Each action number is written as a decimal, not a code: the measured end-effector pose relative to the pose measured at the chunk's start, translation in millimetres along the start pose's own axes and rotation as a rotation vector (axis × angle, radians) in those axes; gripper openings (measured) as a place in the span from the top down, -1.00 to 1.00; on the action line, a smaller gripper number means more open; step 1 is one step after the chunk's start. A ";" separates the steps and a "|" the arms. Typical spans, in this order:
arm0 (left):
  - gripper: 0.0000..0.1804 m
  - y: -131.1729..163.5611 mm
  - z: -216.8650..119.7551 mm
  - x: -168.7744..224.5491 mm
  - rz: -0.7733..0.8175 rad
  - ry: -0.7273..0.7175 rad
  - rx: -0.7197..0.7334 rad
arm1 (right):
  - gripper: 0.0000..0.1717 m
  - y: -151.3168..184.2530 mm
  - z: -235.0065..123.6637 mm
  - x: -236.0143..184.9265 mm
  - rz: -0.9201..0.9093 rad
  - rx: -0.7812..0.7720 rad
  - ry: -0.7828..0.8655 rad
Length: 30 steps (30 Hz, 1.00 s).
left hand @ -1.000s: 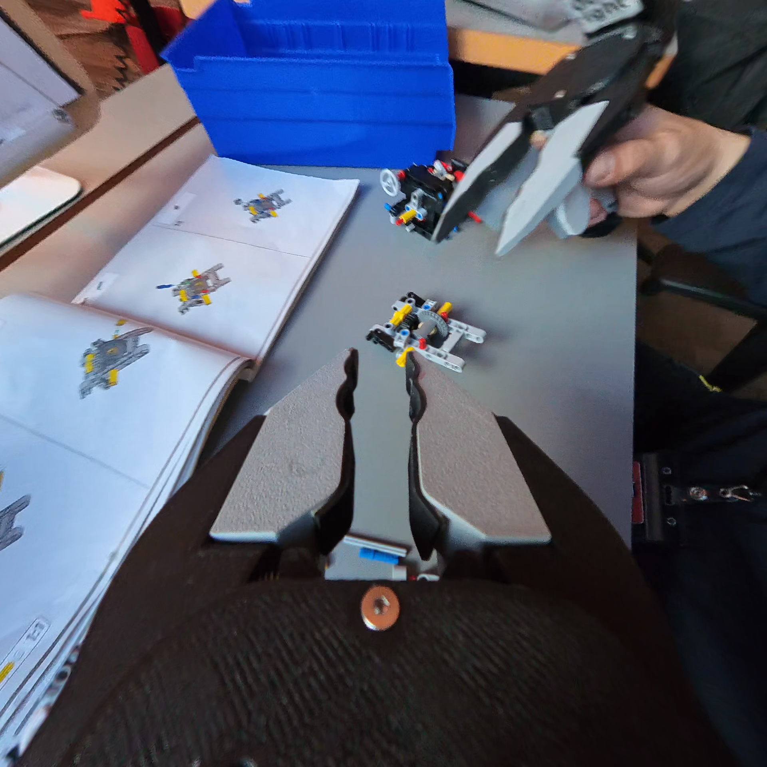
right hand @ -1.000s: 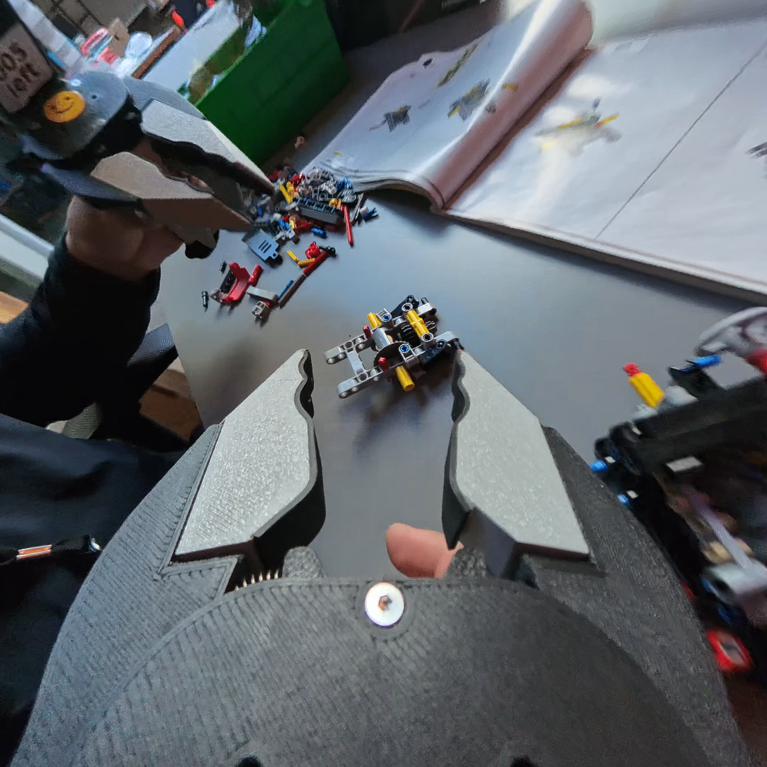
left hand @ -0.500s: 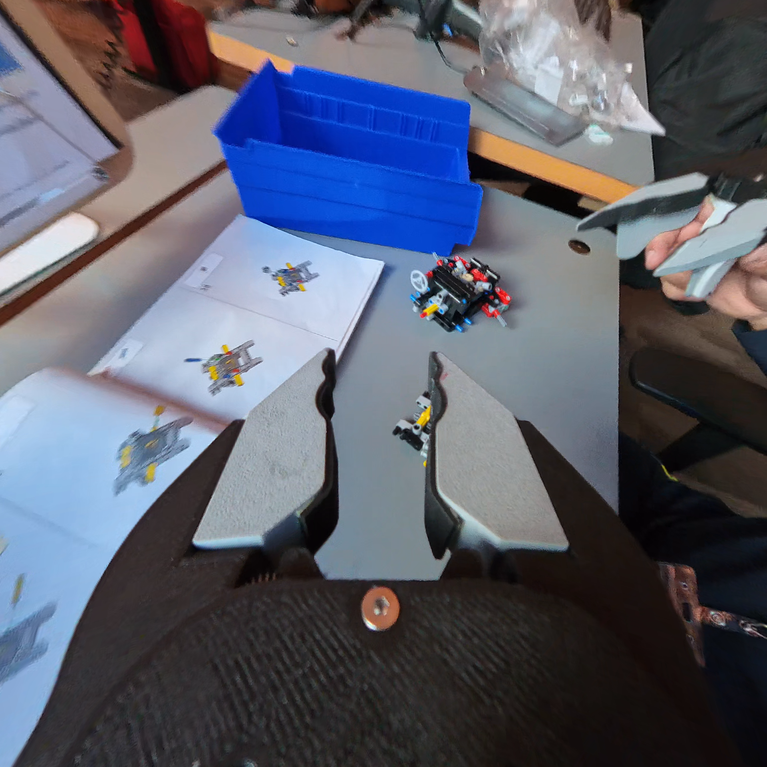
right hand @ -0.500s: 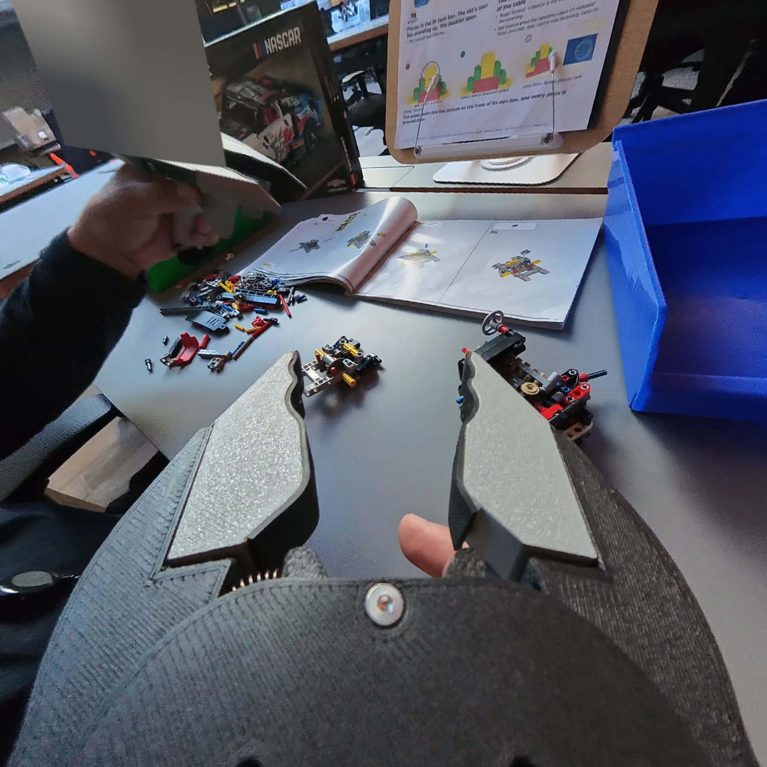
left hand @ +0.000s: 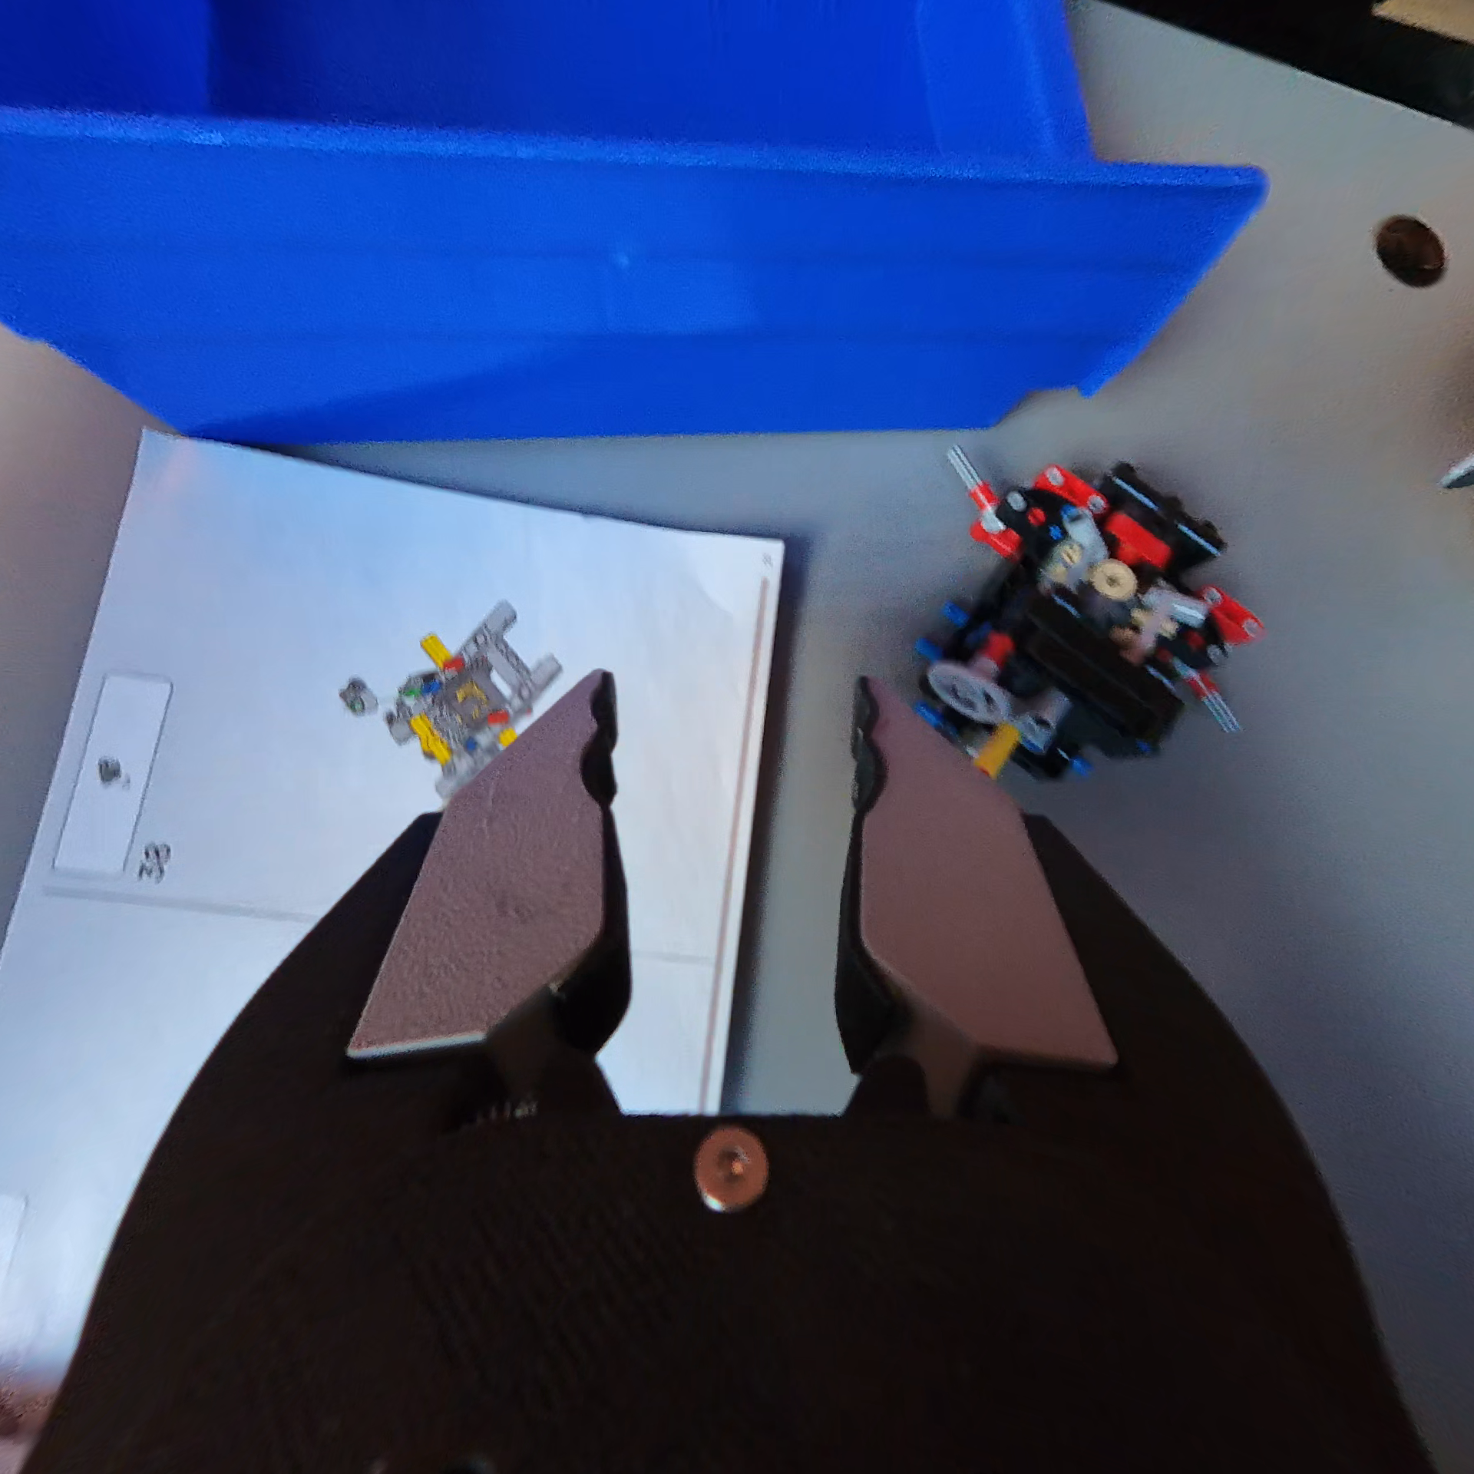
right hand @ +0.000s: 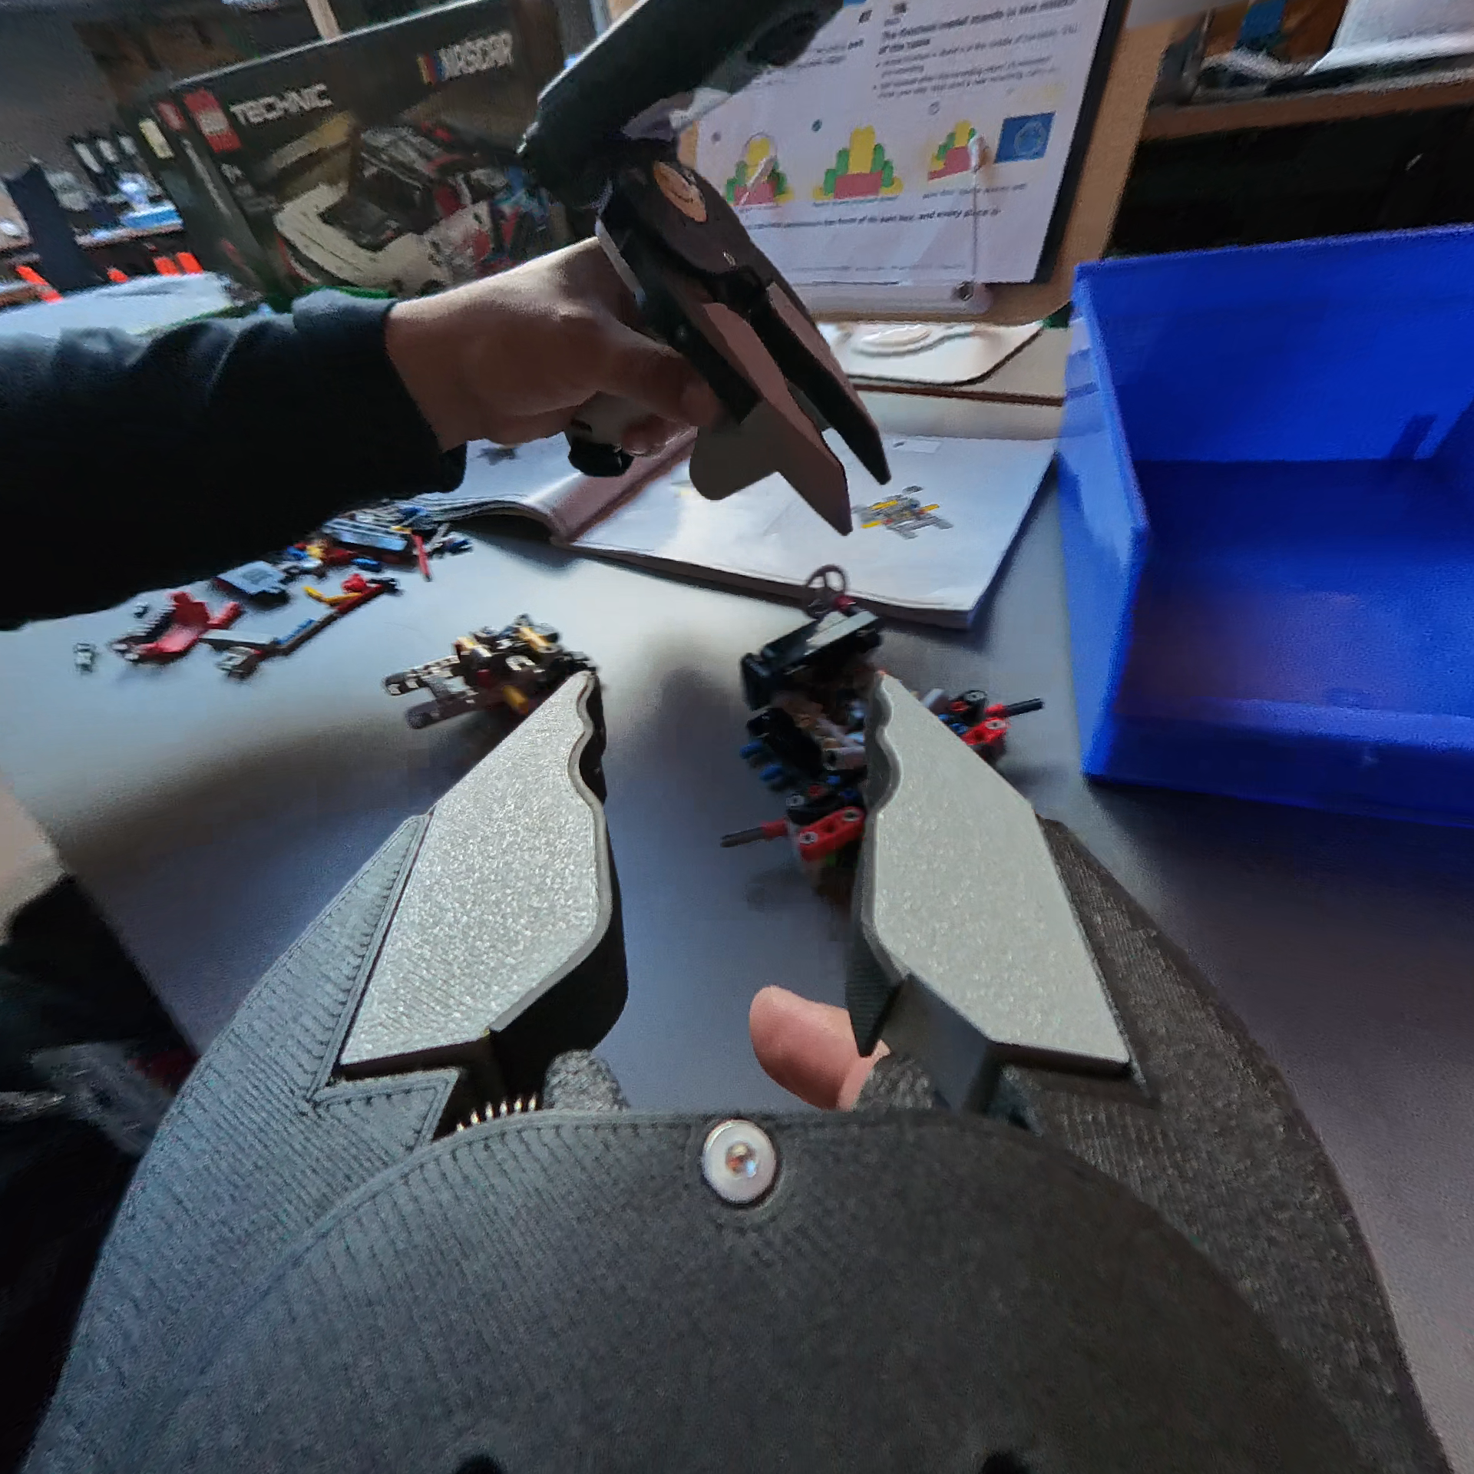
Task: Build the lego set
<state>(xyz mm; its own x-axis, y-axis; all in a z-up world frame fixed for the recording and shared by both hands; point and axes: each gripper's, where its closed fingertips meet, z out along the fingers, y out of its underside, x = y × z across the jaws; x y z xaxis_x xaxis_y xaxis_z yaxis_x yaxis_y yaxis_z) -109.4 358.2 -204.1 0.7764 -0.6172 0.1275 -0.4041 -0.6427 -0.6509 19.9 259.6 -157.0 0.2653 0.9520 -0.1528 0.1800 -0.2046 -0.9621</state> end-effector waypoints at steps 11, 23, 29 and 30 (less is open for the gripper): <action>0.25 -4.3 45.6 -4.3 0.139 -0.069 -0.046 | 0.26 -6.2 -8.2 32.1 -0.028 0.149 0.100; 0.29 -0.9 58.2 -18.2 0.147 -0.066 -0.110 | 0.31 -6.2 -9.0 36.2 0.041 0.152 0.068; 0.27 0.7 50.5 -22.1 0.128 -0.049 -0.111 | 0.33 -4.7 -7.4 35.0 0.027 0.138 0.070; 0.27 0.7 49.8 -22.7 0.124 -0.048 -0.109 | 0.33 -4.6 -7.2 34.9 0.027 0.137 0.070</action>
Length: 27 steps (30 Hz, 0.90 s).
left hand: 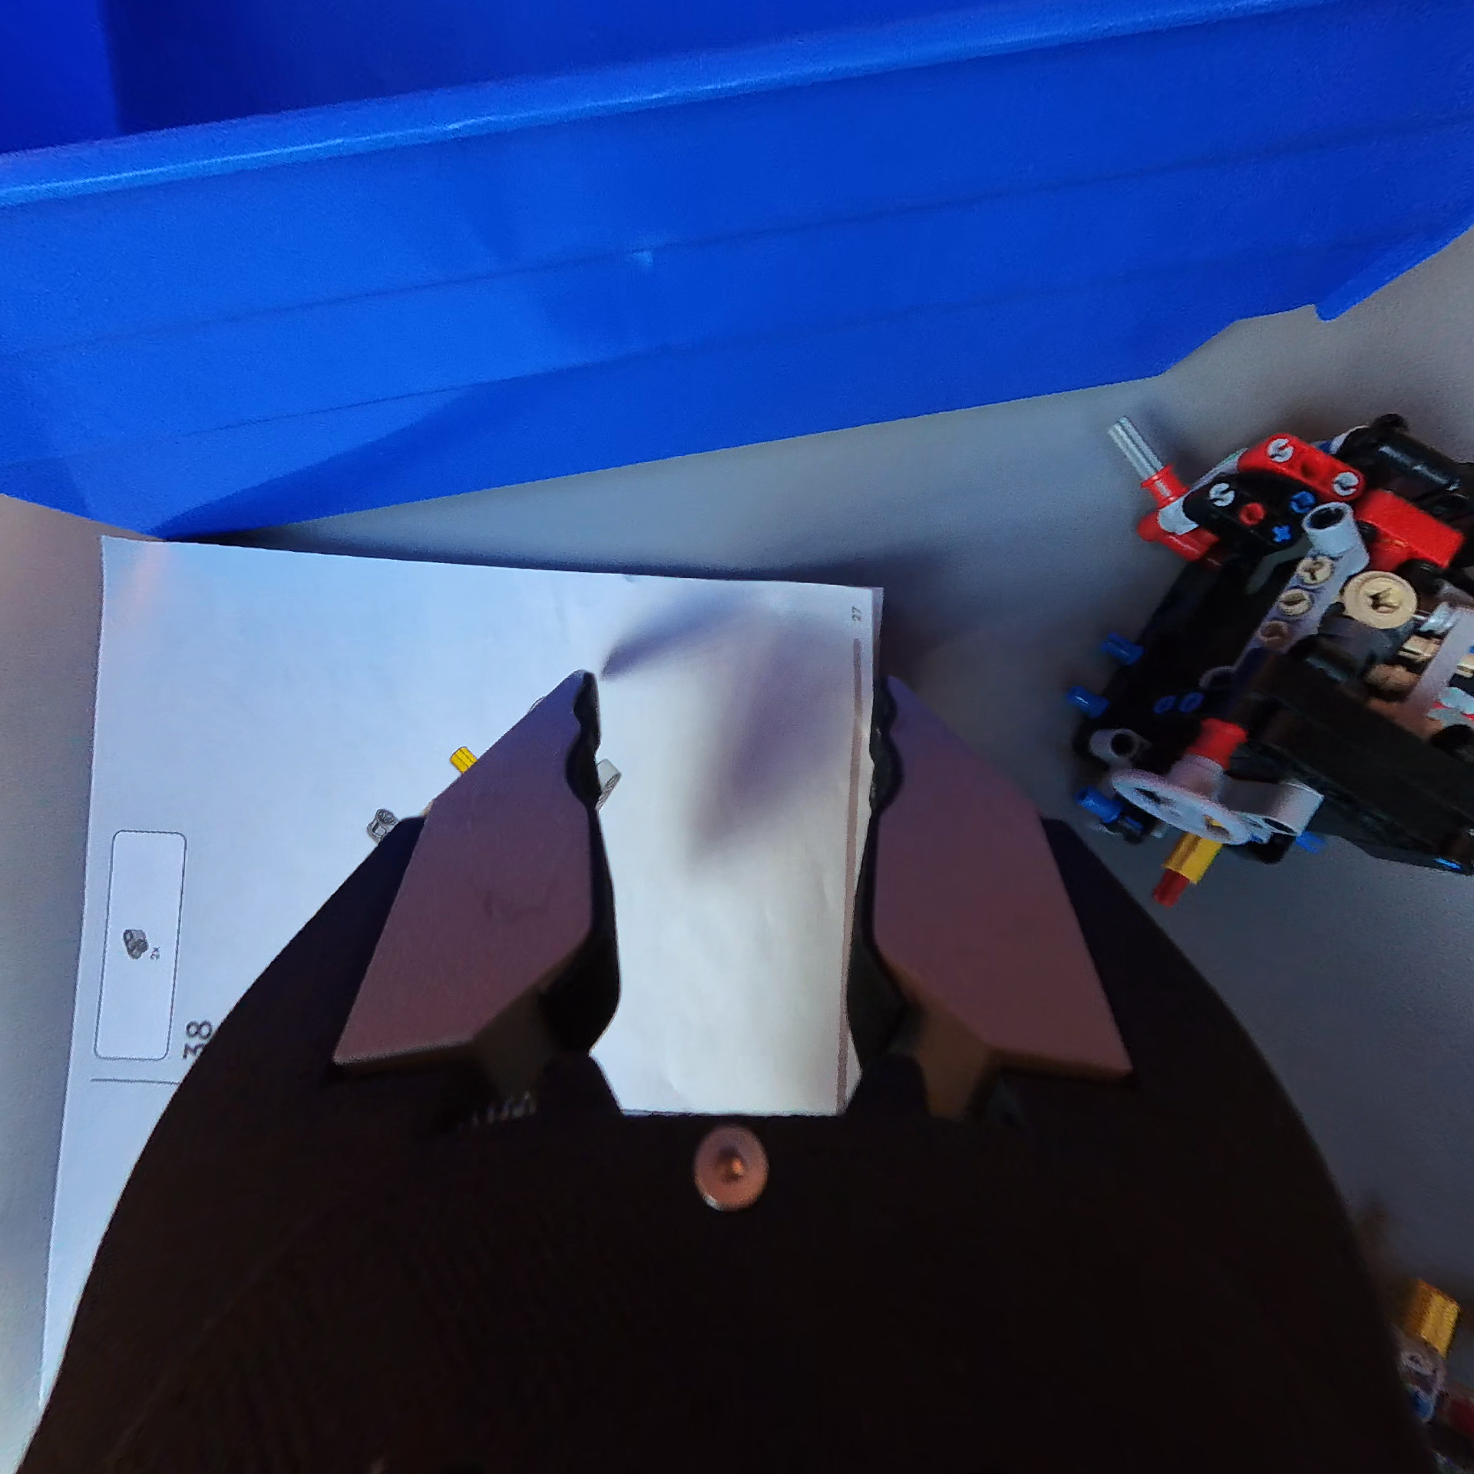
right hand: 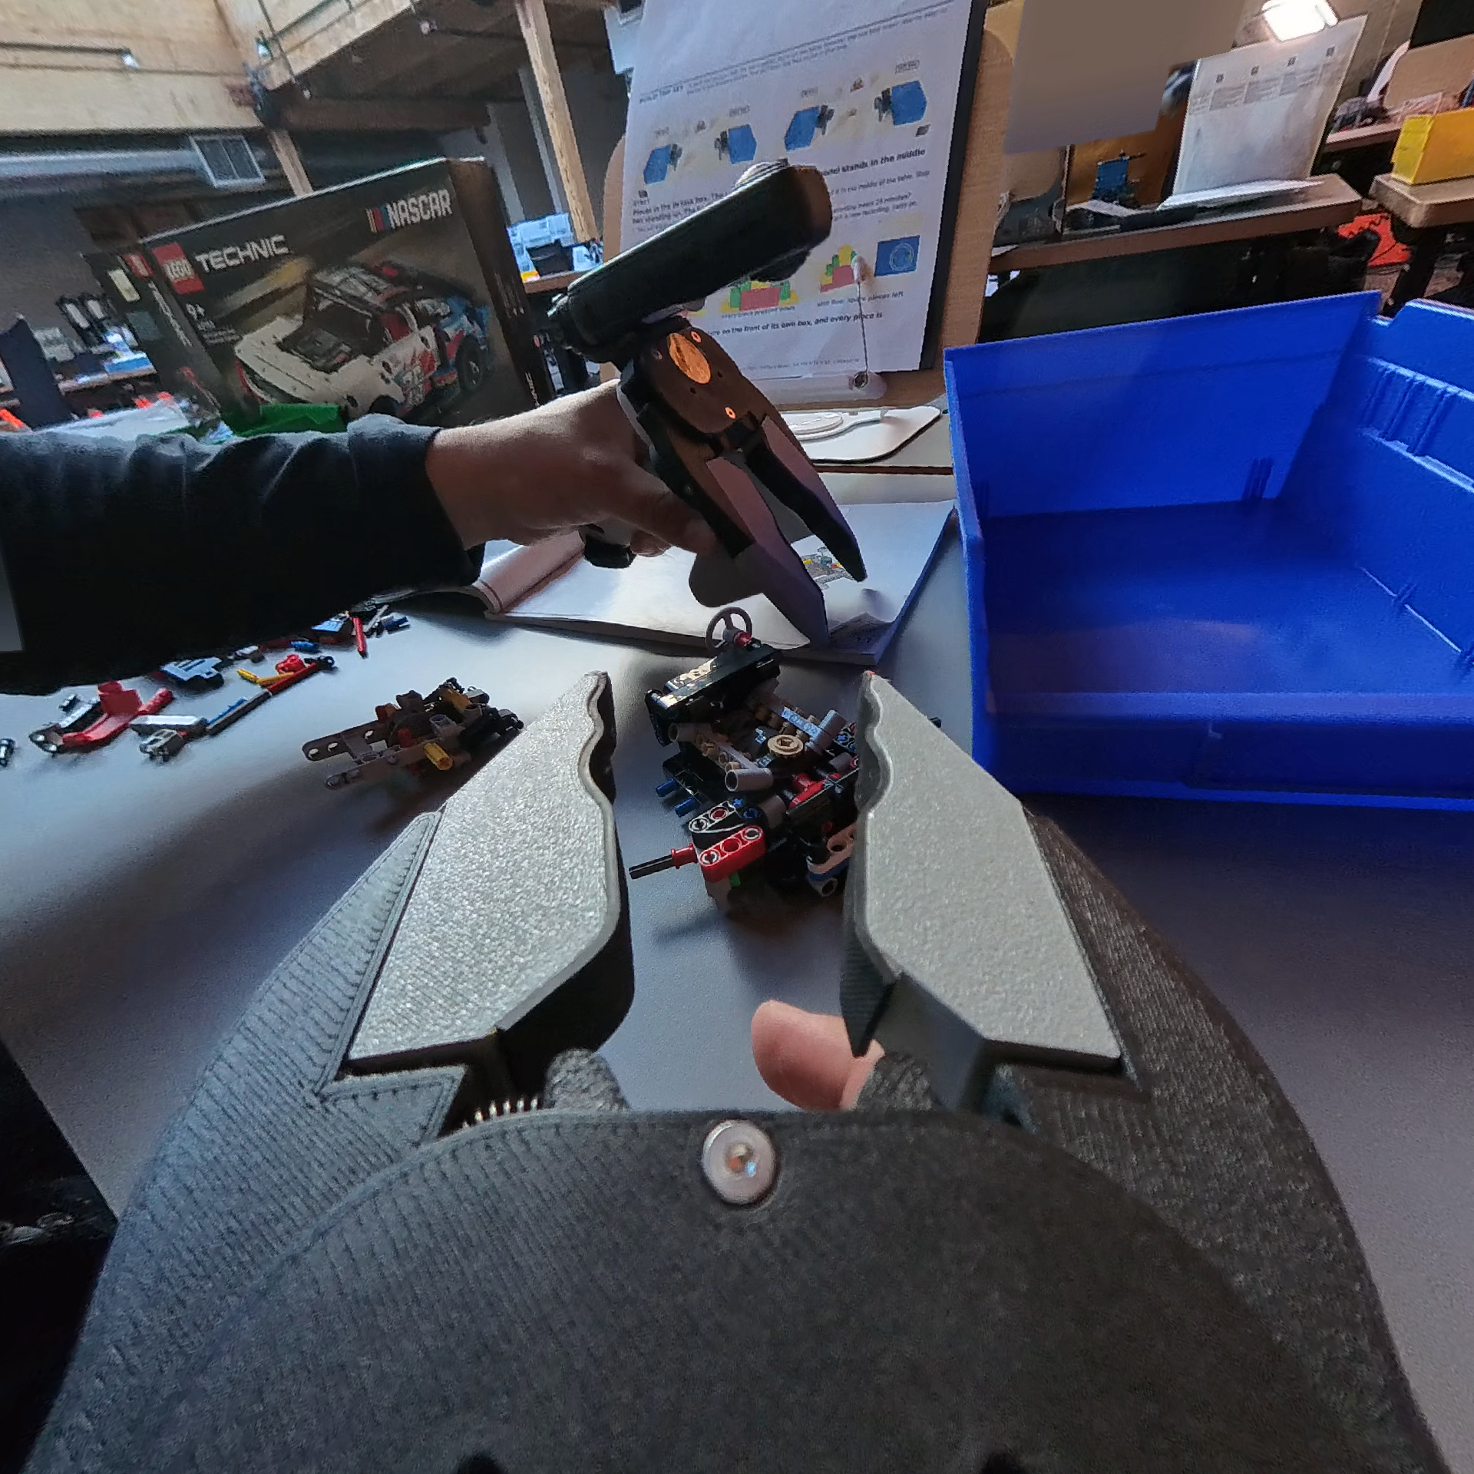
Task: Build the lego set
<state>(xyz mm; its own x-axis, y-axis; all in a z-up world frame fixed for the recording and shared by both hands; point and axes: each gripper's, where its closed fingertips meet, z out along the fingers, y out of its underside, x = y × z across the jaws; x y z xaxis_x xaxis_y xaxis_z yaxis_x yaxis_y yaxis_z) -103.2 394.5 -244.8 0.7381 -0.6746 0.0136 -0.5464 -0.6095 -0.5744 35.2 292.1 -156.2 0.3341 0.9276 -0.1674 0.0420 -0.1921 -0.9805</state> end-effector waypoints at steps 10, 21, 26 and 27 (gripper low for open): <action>0.26 3.0 2.4 1.7 0.002 0.010 -0.014 | 0.33 1.0 0.8 -0.2 -0.004 -0.009 0.000; 0.26 5.6 0.7 1.5 0.004 0.011 -0.018 | 0.35 0.5 0.6 -0.2 -0.002 -0.007 -0.005; 0.27 5.5 0.0 1.6 0.005 0.013 -0.016 | 0.35 0.4 0.5 0.0 0.000 -0.007 -0.006; 0.27 5.8 -0.2 1.5 0.004 0.015 -0.016 | 0.35 0.4 0.4 0.0 0.000 -0.007 -0.006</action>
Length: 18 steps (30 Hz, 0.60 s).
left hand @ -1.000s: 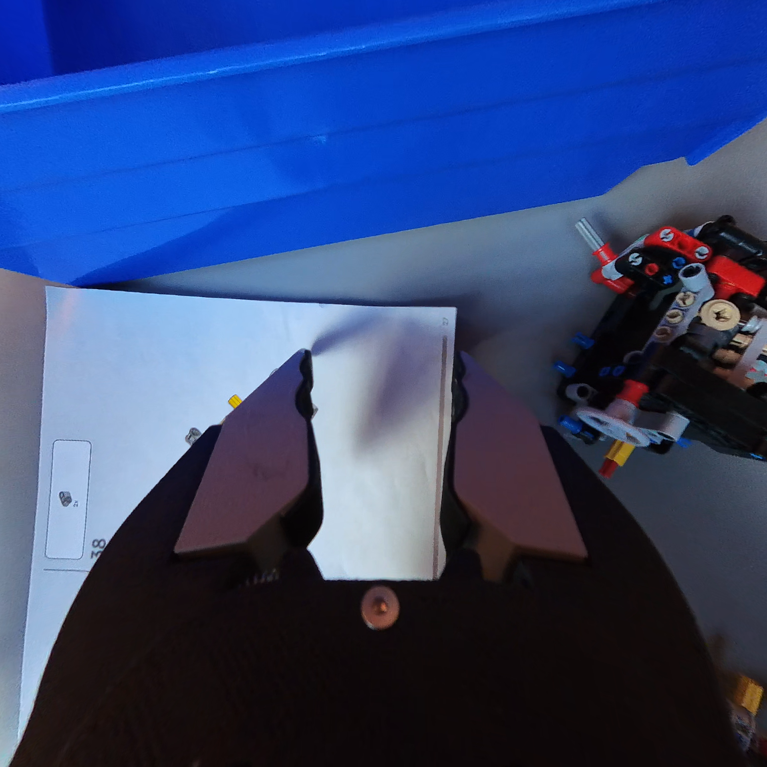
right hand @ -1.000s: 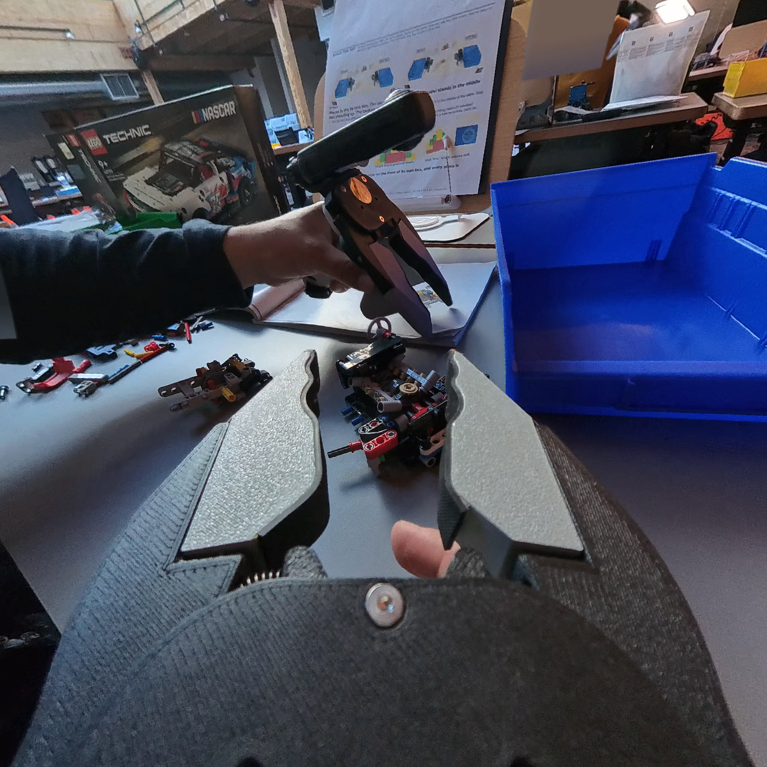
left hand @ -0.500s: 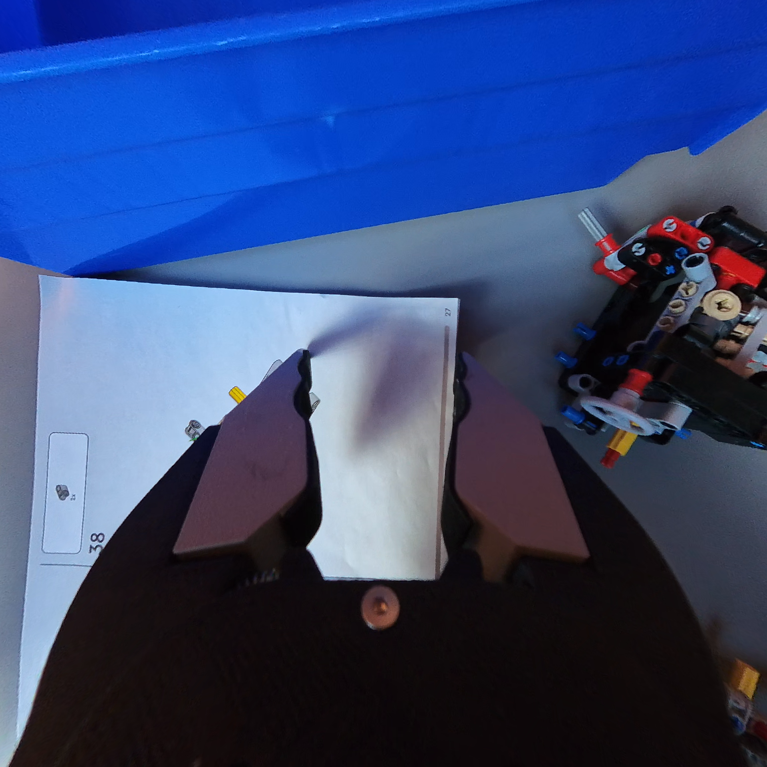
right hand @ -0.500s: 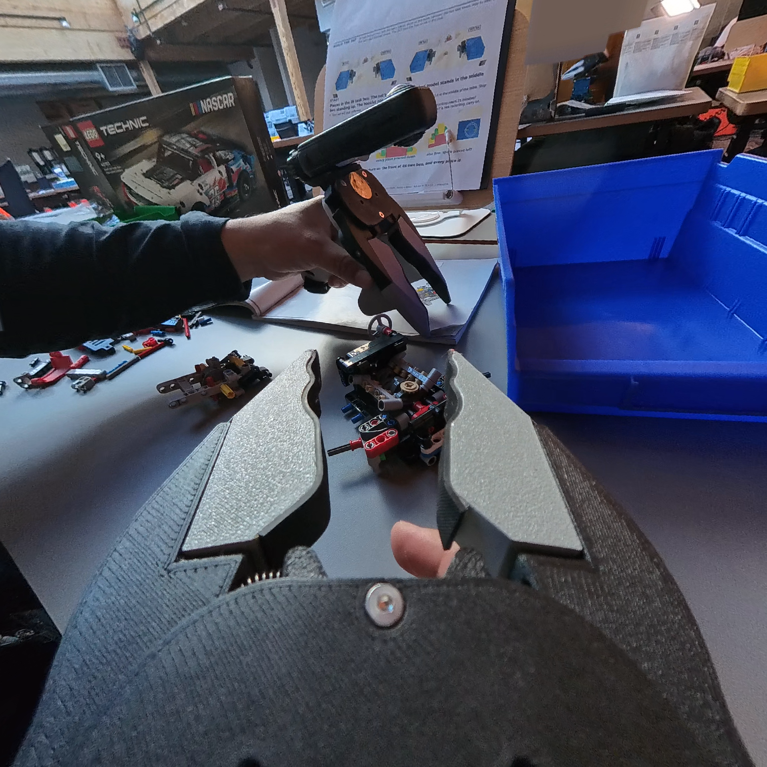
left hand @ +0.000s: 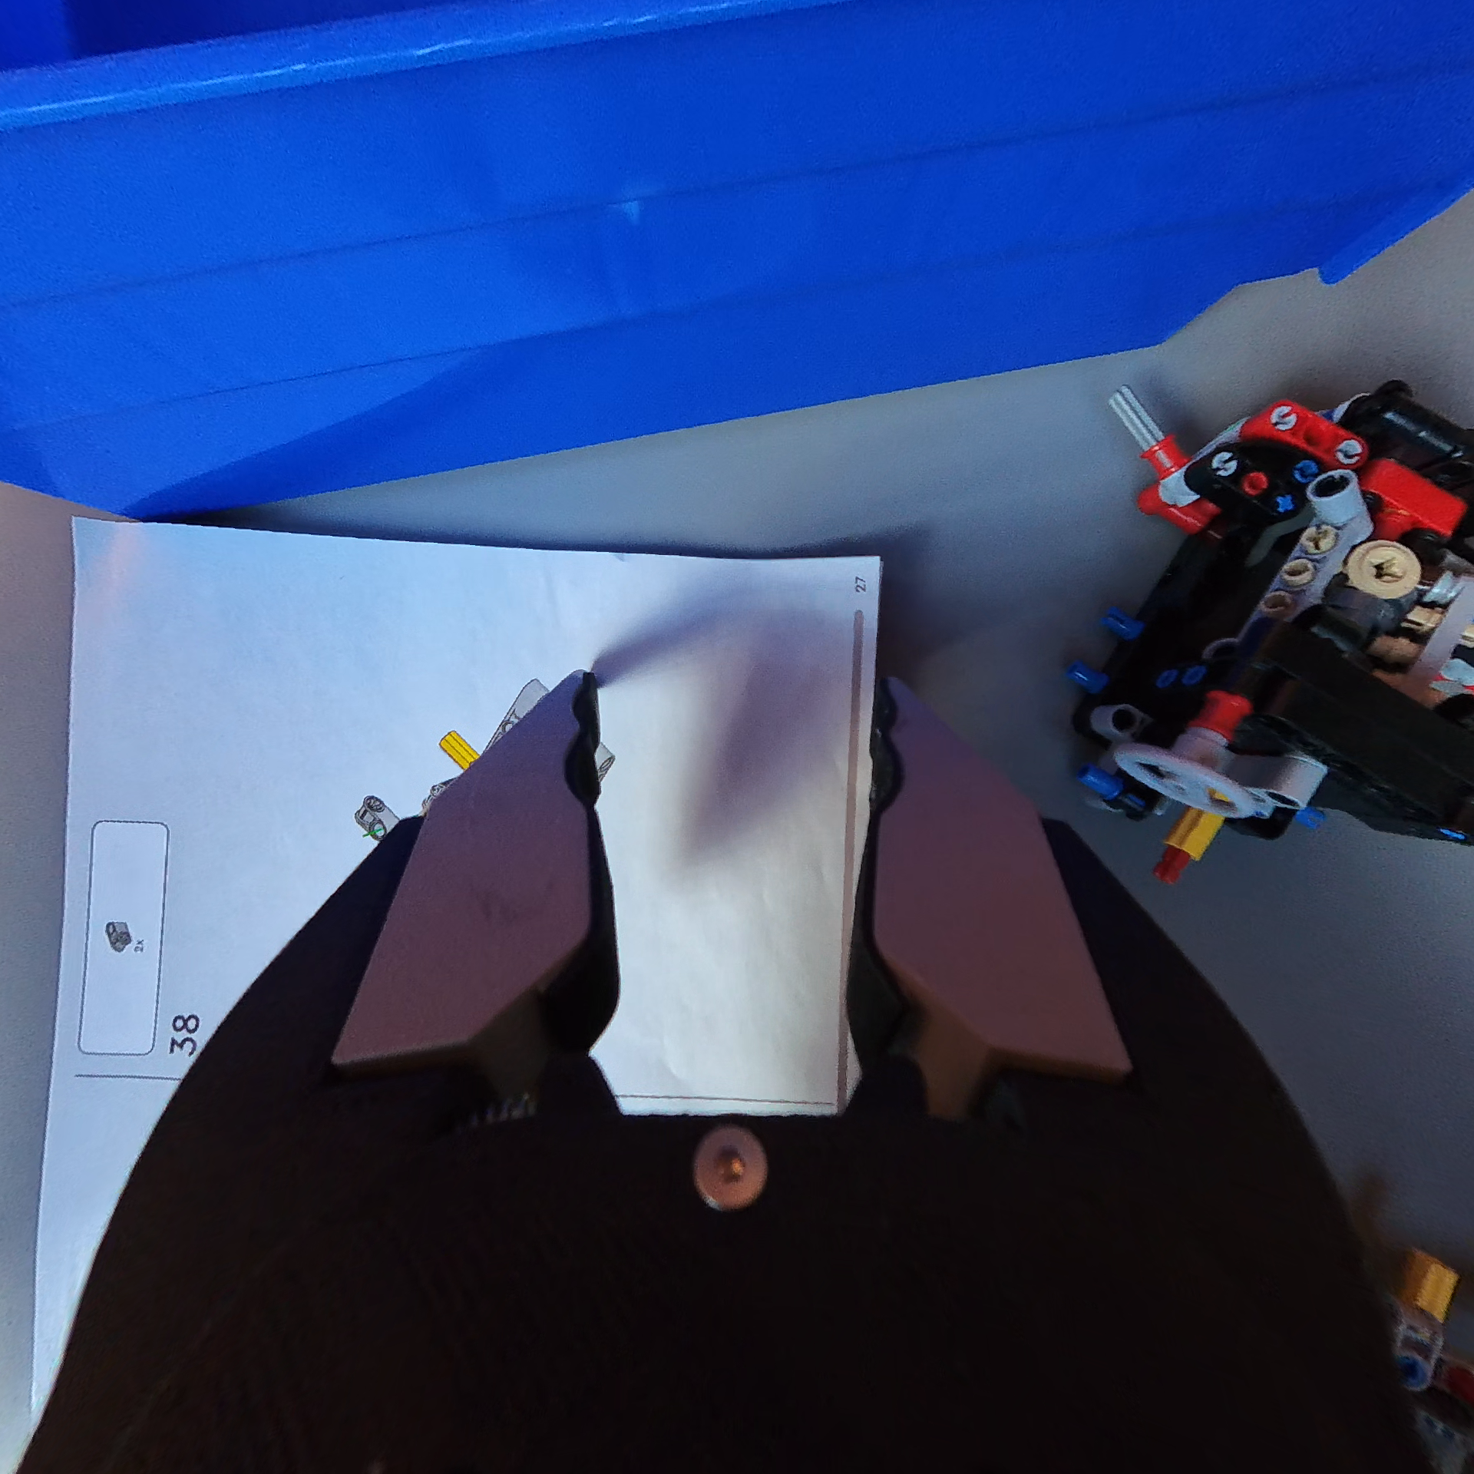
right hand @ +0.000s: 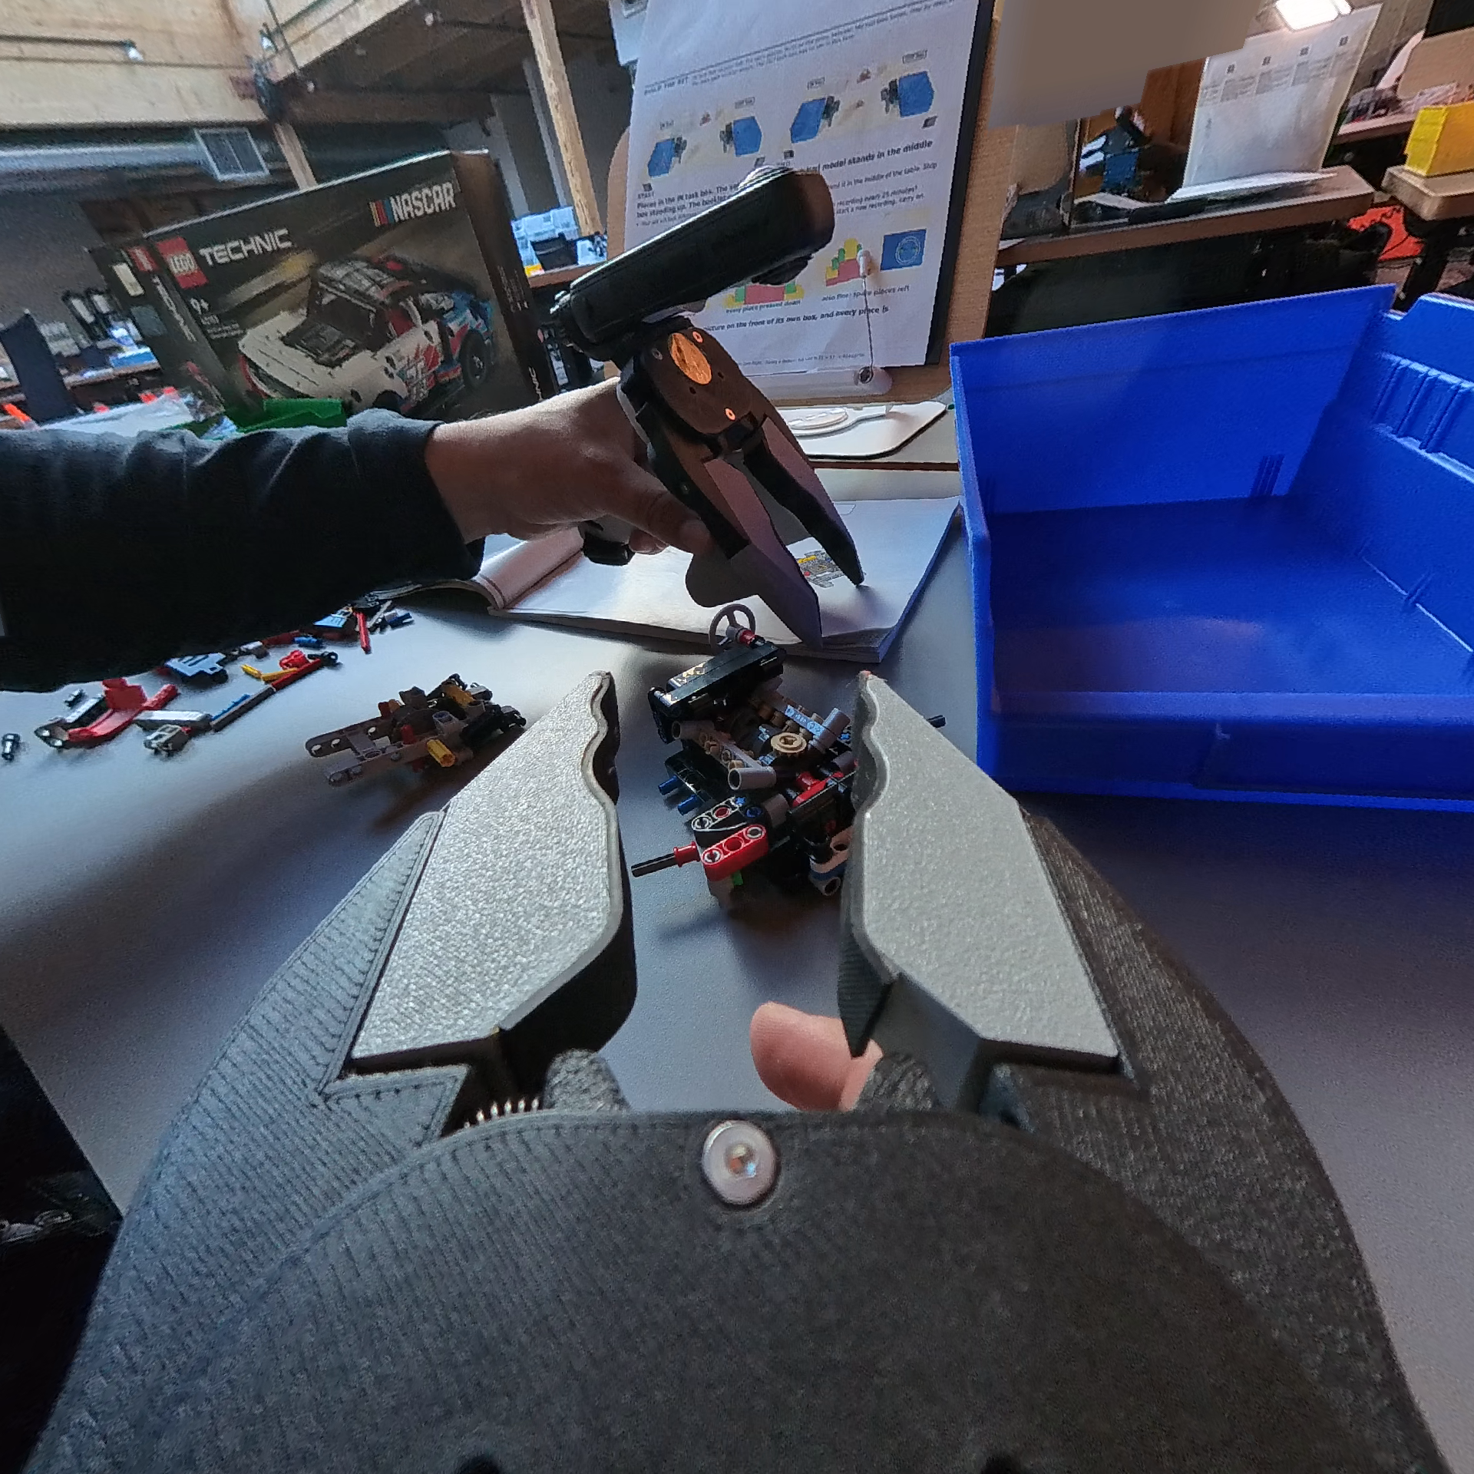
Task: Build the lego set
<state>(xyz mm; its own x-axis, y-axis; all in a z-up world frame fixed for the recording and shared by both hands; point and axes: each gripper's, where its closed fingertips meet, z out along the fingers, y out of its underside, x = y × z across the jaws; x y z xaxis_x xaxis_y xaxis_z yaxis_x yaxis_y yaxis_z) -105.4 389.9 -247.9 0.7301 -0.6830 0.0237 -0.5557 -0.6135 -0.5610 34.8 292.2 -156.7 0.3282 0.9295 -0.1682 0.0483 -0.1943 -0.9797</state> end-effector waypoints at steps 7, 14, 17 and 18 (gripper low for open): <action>0.26 -0.9 -3.8 -2.9 -0.013 0.006 0.010 | 0.35 -0.1 0.0 -0.1 0.000 -0.001 -0.002; 0.63 -2.5 -4.4 -0.7 0.002 -0.003 0.040 | 0.37 -0.1 0.1 -0.3 0.001 -0.002 -0.005; 0.91 0.3 -2.0 0.7 0.006 -0.011 0.037 | 0.38 -0.3 0.0 -0.7 0.000 -0.001 -0.007; 0.89 0.4 -1.1 2.0 0.008 -0.010 0.039 | 0.38 -0.3 0.0 -0.9 0.000 0.000 -0.008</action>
